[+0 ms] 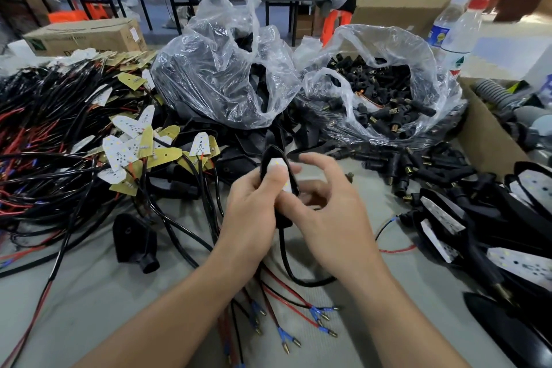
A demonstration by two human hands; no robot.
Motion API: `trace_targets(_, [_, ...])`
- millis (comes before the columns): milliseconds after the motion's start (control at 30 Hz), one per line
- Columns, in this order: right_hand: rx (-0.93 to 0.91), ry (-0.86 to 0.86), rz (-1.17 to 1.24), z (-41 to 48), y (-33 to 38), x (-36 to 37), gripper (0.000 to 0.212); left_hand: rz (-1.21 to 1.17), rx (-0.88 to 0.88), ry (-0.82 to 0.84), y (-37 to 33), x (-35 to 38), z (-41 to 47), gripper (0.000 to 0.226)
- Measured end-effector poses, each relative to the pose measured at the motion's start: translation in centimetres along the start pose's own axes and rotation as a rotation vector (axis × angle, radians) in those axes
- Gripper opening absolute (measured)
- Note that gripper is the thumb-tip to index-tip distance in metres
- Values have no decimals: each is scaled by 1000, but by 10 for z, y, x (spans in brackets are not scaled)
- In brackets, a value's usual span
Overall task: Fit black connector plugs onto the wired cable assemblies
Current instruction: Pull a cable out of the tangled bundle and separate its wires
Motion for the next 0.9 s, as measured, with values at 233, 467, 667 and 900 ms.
trace_targets(233, [-73, -154, -339, -10, 4, -12, 22, -107, 65, -345, -16, -16, 19, 19])
trace_targets(467, [-26, 143, -205, -25, 7, 0, 41, -159, 78, -457, -28, -25, 29, 9])
trace_targets(667, [109, 106, 318, -18, 13, 8, 13, -230, 55, -369, -32, -28, 30, 14])
trace_targets(900, [10, -309, 553, -2, 8, -23, 24, -17, -146, 149, -18, -24, 22, 31])
Point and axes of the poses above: each hand's wrist, its own z-axis towards the middle knuckle, its own x-axis out of the palm, y = z × x, the point moved 1 cm from there along z, towards the middle knuckle, and after that the axes turned 13 degrees about -z, right-handed, at the moved point
